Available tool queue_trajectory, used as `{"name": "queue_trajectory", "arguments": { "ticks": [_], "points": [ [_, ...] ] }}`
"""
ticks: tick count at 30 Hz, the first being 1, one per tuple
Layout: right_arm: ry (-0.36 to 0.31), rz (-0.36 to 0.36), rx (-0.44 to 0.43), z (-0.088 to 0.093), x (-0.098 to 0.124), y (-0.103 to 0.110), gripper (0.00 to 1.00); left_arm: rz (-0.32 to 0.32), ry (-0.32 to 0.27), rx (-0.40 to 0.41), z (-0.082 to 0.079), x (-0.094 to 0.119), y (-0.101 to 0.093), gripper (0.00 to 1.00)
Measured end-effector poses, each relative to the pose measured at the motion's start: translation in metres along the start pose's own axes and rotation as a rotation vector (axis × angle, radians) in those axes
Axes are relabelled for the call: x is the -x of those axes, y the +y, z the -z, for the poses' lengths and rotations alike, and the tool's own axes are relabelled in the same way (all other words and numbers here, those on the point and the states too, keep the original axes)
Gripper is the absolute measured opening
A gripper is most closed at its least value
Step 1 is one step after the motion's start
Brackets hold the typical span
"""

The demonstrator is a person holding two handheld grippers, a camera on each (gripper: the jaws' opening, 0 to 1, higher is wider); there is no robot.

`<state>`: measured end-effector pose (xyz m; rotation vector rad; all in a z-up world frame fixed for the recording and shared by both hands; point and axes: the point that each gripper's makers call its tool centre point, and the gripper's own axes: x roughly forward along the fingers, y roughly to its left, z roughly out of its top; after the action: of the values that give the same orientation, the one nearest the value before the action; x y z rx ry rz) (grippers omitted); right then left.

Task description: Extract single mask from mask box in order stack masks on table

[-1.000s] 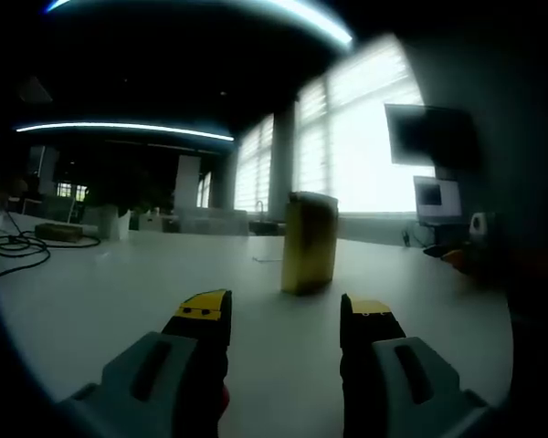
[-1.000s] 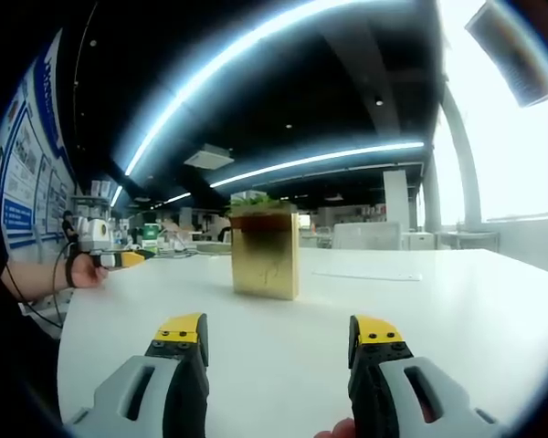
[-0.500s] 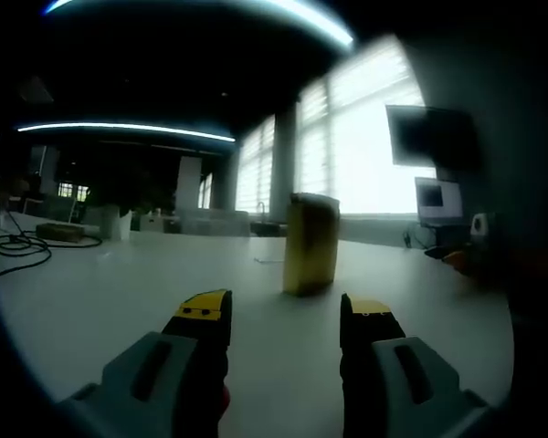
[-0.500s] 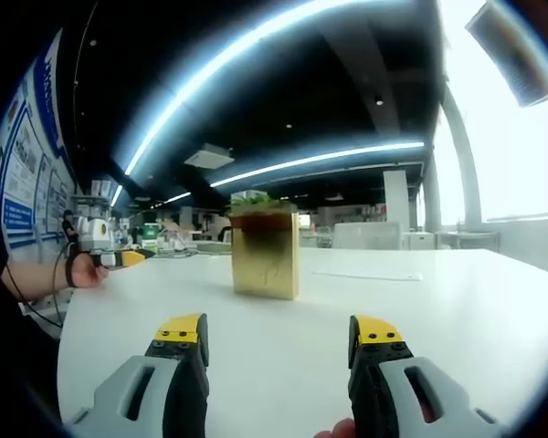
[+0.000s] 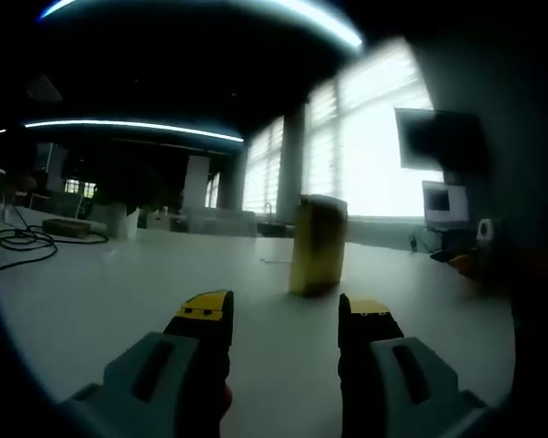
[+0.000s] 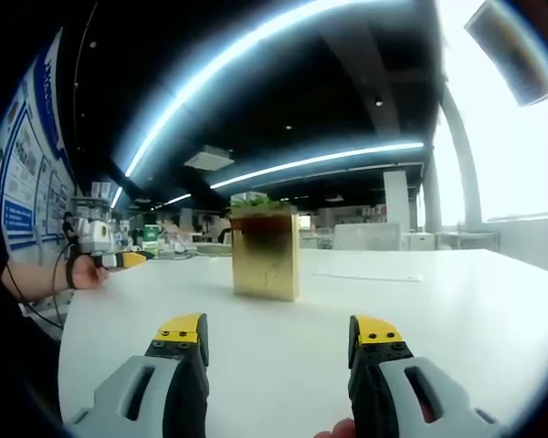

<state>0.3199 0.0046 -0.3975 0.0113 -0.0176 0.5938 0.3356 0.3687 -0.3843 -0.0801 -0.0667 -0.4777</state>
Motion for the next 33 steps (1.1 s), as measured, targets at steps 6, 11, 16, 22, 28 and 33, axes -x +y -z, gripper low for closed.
{"name": "queue_trajectory", "arguments": {
  "ticks": [6,11,16,22,28,33],
  "points": [
    [-0.005,-0.005,0.002,-0.001,0.0,0.002,0.58,-0.007,-0.003,-0.026,-0.001,0.0,0.0,0.34],
    [-0.001,-0.009,0.006,-0.001,0.0,0.003,0.58,-0.027,-0.011,-0.023,-0.003,0.0,0.005,0.33],
    [0.0,-0.008,0.007,0.0,0.0,0.002,0.58,-0.046,-0.037,-0.024,-0.008,0.003,0.01,0.29],
    [0.001,-0.009,0.004,0.001,-0.001,0.001,0.58,-0.058,-0.02,-0.042,-0.006,0.002,0.012,0.3],
    [0.006,-0.008,0.004,0.002,-0.001,0.001,0.58,-0.039,-0.012,0.003,-0.003,-0.001,0.013,0.33],
    [0.015,-0.005,0.005,0.003,-0.001,0.002,0.57,-0.021,-0.004,-0.004,-0.002,-0.001,0.004,0.33]
  ]
}}
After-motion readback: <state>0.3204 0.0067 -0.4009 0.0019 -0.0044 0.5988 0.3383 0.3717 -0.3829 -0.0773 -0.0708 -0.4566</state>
